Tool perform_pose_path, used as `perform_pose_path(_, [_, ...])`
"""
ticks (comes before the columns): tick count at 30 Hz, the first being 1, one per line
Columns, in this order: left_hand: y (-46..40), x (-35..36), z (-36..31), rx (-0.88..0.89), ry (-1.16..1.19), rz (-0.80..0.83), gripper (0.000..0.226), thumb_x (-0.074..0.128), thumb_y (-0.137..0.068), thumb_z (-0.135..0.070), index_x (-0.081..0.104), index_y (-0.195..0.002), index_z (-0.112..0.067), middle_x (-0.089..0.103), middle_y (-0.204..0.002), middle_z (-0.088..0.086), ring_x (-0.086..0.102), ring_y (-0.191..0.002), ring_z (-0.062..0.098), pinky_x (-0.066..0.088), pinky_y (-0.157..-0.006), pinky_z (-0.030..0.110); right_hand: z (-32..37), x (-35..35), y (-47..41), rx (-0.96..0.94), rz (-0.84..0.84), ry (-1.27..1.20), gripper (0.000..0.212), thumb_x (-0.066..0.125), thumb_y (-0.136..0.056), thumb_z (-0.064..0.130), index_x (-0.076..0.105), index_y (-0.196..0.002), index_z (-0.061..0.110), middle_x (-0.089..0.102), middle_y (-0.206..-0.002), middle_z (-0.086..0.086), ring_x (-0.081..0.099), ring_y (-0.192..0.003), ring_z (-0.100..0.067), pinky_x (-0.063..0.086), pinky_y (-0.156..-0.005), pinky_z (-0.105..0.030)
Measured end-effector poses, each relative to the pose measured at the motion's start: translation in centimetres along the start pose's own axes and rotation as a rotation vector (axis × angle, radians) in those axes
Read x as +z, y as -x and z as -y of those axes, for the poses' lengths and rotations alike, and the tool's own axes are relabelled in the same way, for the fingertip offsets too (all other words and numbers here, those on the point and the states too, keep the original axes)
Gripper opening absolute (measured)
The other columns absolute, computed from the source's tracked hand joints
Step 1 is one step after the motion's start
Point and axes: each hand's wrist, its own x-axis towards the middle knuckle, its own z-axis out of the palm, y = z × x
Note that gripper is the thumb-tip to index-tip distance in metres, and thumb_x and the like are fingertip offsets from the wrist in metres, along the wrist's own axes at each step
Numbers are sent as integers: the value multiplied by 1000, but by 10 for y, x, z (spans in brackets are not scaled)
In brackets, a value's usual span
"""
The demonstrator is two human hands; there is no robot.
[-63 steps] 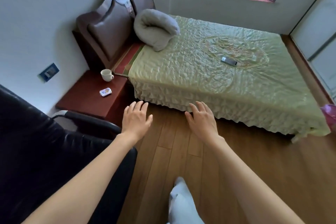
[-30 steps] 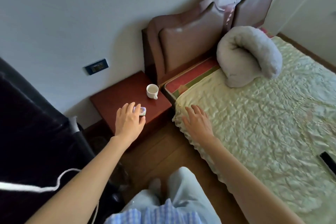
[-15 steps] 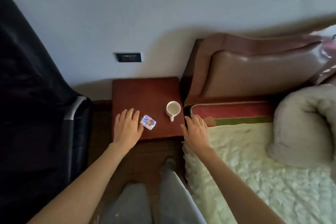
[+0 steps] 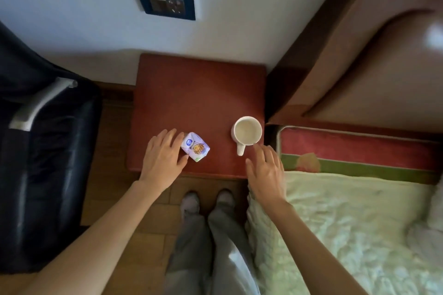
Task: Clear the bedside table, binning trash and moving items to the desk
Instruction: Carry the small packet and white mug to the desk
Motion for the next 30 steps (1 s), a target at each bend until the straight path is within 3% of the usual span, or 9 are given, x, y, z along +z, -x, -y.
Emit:
perform_pose_path(6, [-21,59,11,46,49,-6,69,68,-81,-38,41,-136,-6,49,-135,19,47,-123,36,43,-100,49,-13,42,0,26,-129,-105,43,44,-95,32,47,-130,7,58,-124,-12,53,-117,-28,47,-96,-42])
perform_pose_path(12, [-44,83,12,158,88,13,79,71,-79,-35,32,-143,-10,39,-146,14,33,-136,34,32,-108,47,-9,60,12,185,-186,-202,63,42,-90,49,39,-137,8,55,-130,-13,50,-119,-26,45,-97,-40])
perform_pose_path(16, [-45,78,14,238,178,-65,73,83,-66,-22,51,-129,-5,56,-121,17,52,-114,34,43,-96,46,1,68,14,237,-177,-240,63,49,-88,49,43,-135,8,57,-127,-10,52,-117,-26,43,-94,-35])
perform_pose_path(22, [-37,76,16,128,483,-83,40,84,-57,-10,65,-92,-8,52,-99,5,56,-78,21,46,-62,33,20,78,5,378,-210,-370,48,63,-86,37,51,-127,14,58,-118,-1,53,-111,-18,40,-81,-27])
perform_pose_path(26, [-29,79,19,164,581,-138,23,80,-66,-7,61,-79,-11,56,-87,-2,57,-68,16,49,-56,37,25,87,-8,416,-338,-376,32,67,-83,31,61,-109,14,63,-96,2,60,-91,-18,41,-72,-25])
perform_pose_path(30, [-21,81,21,157,632,-190,16,78,-73,-12,63,-80,-12,60,-78,-3,55,-61,14,47,-54,33,29,90,-17,517,-418,-439,18,69,-81,30,63,-92,17,65,-82,3,61,-75,-12,39,-62,-25])
